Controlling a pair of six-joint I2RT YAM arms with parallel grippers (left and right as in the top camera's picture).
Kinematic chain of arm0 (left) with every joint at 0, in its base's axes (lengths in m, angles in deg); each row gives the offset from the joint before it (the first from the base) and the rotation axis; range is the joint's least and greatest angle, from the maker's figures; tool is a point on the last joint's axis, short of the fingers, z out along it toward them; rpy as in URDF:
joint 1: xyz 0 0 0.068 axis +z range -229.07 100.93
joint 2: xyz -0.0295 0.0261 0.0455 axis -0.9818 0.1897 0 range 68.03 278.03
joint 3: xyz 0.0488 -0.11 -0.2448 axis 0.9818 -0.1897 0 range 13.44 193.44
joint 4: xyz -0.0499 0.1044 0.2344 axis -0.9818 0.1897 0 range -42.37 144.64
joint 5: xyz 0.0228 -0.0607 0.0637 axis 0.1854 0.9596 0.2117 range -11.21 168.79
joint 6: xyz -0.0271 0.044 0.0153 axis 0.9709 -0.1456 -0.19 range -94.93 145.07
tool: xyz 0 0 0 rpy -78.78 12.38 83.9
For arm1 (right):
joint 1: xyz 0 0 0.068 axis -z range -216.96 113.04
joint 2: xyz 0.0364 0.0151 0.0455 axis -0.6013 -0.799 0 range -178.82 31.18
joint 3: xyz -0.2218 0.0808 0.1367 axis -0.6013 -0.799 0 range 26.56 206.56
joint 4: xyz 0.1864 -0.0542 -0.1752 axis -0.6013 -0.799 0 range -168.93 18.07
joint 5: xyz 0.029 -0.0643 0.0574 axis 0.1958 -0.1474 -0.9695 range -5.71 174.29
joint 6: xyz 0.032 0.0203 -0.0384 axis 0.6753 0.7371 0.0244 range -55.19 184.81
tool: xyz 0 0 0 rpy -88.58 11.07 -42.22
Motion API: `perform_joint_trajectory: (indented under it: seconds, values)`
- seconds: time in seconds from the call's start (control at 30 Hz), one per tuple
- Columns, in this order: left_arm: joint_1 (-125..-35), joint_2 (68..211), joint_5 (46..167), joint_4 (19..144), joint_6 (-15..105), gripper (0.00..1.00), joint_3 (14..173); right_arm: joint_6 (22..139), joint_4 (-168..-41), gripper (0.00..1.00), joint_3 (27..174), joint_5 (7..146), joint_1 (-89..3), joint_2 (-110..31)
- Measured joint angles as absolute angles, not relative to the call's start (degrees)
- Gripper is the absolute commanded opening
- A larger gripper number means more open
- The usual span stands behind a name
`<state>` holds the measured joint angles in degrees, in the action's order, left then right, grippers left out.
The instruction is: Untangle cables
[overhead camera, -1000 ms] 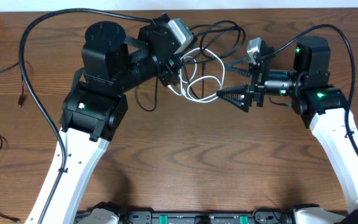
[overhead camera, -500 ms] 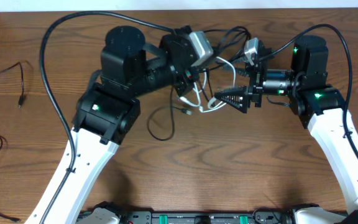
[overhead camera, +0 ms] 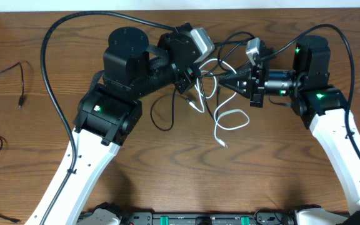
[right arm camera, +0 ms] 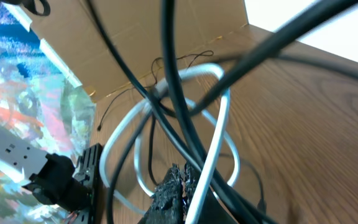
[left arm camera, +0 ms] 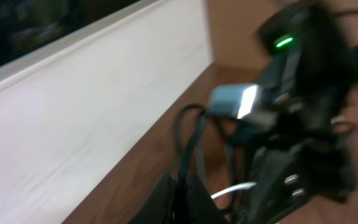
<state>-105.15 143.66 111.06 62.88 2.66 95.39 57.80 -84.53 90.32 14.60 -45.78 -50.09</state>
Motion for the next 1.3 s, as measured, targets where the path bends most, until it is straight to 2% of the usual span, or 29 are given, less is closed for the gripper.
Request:
perform_joint_trajectory:
  seconds: [0.13,0.3,0.43,0.6,0.73,0.77,0.83,0.87,0.9,1.0,1.3]
  values:
    - [-105.2,143.7,100.2,65.1,2.6,0.07,95.4,58.9,-84.5,0.01,90.3,14.6,-43.8,-50.1]
    - [-105.0,143.7,80.8,68.1,2.6,0.07,95.4,60.4,-84.5,0.01,90.3,12.5,-39.7,-50.1]
    - [-103.4,143.7,72.2,71.2,2.6,0.08,95.4,60.9,-83.5,0.01,90.3,7.9,-36.7,-50.1]
    - [-102.0,143.7,72.2,74.0,2.7,0.08,95.4,62.1,-80.5,0.01,90.3,4.0,-35.4,-50.1]
    - [-102.0,143.9,84.2,74.6,2.6,0.08,95.4,64.5,-76.5,0.01,90.3,2.7,-35.4,-50.1]
    - [-102.0,144.1,87.4,74.6,2.6,0.14,95.4,65.0,-75.8,0.01,90.3,2.5,-35.4,-50.1]
    - [-102.0,144.5,94.3,74.9,2.7,0.41,95.4,66.3,-74.3,0.01,90.3,2.2,-35.4,-50.1]
    - [-102.0,144.8,97.1,75.4,2.6,0.70,95.4,67.0,-73.5,0.01,90.3,2.0,-35.4,-50.1]
    - [-102.0,145.2,100.9,76.2,2.6,0.82,95.4,67.9,-72.5,0.01,90.3,1.8,-35.4,-50.1]
    - [-102.0,146.5,107.5,78.0,2.6,0.89,95.4,71.6,-66.4,0.01,90.3,1.5,-35.4,-50.2]
    - [-102.0,151.1,119.9,79.4,2.6,0.91,95.4,85.0,-49.5,0.01,90.3,1.3,-35.4,-50.2]
